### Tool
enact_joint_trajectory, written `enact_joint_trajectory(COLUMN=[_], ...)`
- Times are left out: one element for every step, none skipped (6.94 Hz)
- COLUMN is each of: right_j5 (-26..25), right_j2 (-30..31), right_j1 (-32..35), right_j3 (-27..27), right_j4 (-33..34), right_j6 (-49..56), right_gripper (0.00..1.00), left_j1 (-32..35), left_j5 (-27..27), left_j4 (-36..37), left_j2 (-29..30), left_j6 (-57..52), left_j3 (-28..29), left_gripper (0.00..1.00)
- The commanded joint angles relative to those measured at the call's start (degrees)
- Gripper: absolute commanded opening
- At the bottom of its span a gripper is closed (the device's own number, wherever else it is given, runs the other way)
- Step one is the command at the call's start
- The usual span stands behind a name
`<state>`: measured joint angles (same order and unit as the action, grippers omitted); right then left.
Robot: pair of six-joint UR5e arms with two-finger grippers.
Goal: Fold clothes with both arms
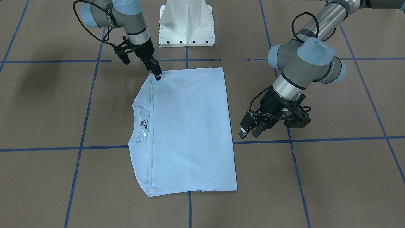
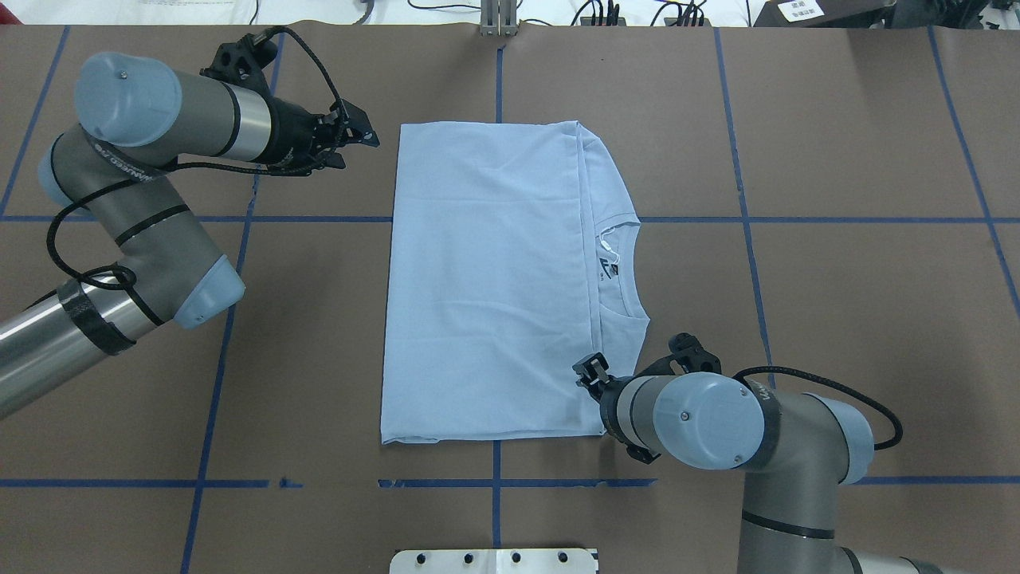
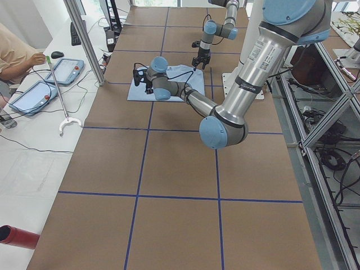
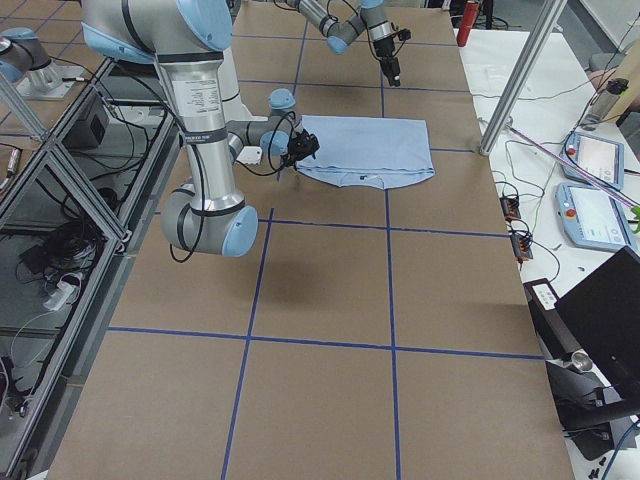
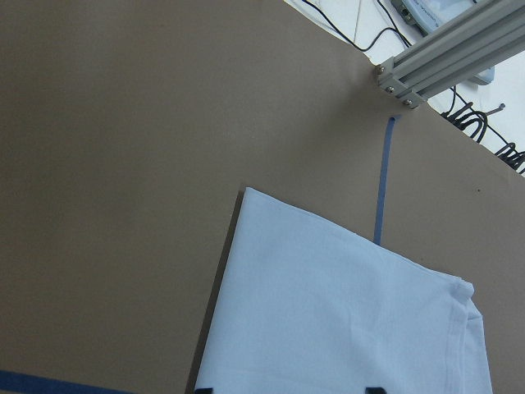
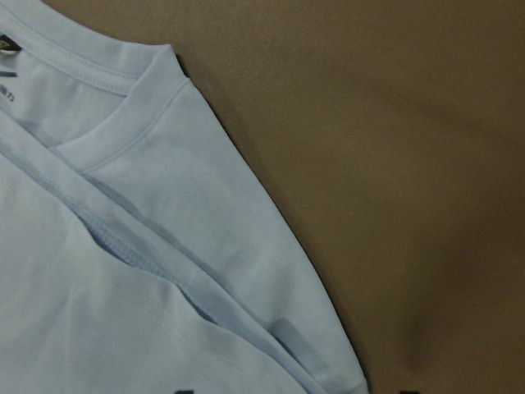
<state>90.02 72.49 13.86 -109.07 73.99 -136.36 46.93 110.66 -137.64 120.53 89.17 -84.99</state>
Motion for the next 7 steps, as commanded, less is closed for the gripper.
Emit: enact_joint_trajectory(right_j5=[-0.11, -0.11, -0.11, -0.11, 0.15, 0.5, 0.59], right_j2=[0.11, 0.11, 0.02, 0.02, -0.16, -0.33, -0.33], right_j1=[-0.33, 0.02, 0.28, 0.29, 0.37, 0.55, 0.64], right_j3=[0.52, 1.22, 1.66, 2.02, 1.93, 1.41, 1.14], right_j4=[0.1, 0.1, 0.1, 0.1, 0.1, 0.1, 0.1], right_j6=[0.31, 0.74, 1.27, 1.36, 1.28, 1.28, 1.28], right_gripper=[0.9, 0.89, 0.89, 0.85, 0.45, 0.0, 0.0], left_j1=[-0.09, -0.09, -0.09, -0.09, -0.09, -0.09, -0.09], left_j5=[-0.01, -0.01, -0.01, -0.01, -0.01, -0.01, -0.1], left_j4=[0.0, 0.0, 0.0, 0.0, 0.0, 0.0, 0.0], left_j2=[-0.03, -0.03, -0.03, -0.03, -0.03, -0.03, -0.03], left_j6=[0.04, -0.05, 0.04, 0.04, -0.05, -0.05, -0.05], left_j3=[0.0, 0.0, -0.09, -0.01, 0.0, -0.09, -0.09], left_gripper=[0.69, 0.69, 0.69, 0.69, 0.69, 0.69, 0.69])
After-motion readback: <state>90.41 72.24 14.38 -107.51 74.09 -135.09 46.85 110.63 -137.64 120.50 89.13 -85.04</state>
